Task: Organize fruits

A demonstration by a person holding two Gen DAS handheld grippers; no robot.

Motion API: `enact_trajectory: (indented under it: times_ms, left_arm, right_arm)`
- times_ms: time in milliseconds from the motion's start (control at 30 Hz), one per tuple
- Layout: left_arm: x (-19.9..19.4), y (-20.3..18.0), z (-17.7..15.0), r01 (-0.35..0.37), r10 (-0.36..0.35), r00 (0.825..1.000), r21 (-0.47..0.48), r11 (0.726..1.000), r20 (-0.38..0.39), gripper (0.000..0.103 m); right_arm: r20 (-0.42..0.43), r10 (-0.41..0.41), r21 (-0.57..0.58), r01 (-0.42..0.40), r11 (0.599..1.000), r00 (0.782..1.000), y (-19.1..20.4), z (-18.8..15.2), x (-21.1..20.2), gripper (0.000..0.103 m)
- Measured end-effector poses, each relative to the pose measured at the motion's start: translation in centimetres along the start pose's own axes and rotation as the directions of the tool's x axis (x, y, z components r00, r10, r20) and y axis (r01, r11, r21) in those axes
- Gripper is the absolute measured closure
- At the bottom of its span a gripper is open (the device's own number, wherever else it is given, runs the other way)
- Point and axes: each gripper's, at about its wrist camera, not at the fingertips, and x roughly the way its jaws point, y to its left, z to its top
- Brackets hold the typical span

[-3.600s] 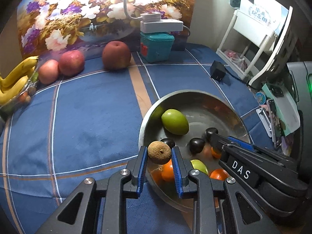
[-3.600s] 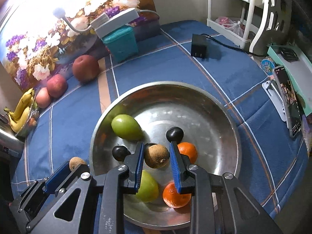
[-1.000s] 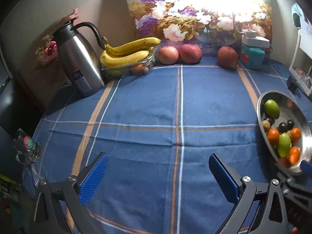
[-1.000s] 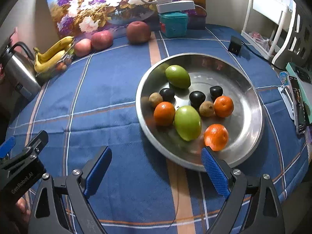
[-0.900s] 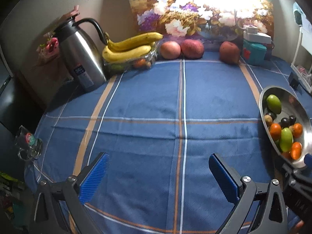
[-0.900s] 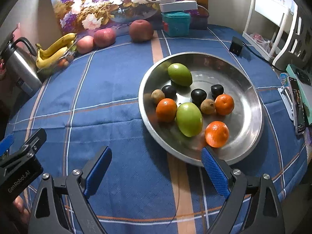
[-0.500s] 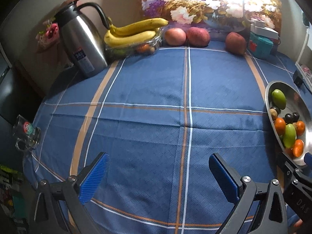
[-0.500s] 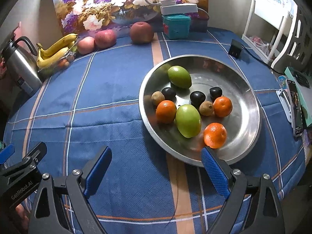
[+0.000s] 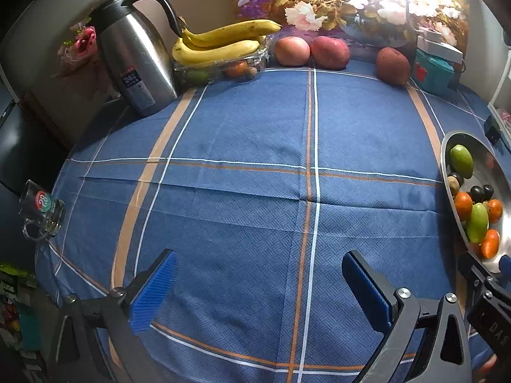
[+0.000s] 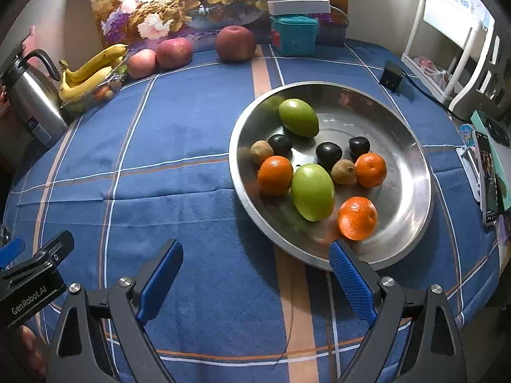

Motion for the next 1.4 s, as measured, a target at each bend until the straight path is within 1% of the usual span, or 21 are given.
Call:
enact_trajectory:
  times_ms: [233, 833, 1400]
  left_arm:
    - [0.11, -0.36, -0.05, 0.012, -0.012, 1.000, 0.018, 1.000, -0.005, 0.000]
    - [0.29, -0.53, -0.14, 0.048, -0.047, 0.999, 0.025, 0.999, -0.019, 0.000]
    - [0.25, -0.66, -0.19, 0.049, -0.049, 0.999, 0.024, 0.999, -0.019, 0.000]
  right_arm:
    - [0.001, -0.012, 0.025, 0.012, 1.000, 1.000, -0.76, 0.03, 0.03, 0.010]
    - [-0.009, -0.016, 0.020, 0.016, 1.000, 1.000, -0.67, -0.04, 0.23, 0.010]
    - [-0.011, -0.018, 0.018, 0.018, 1.000, 1.000, -0.55, -0.04, 0.24, 0.010]
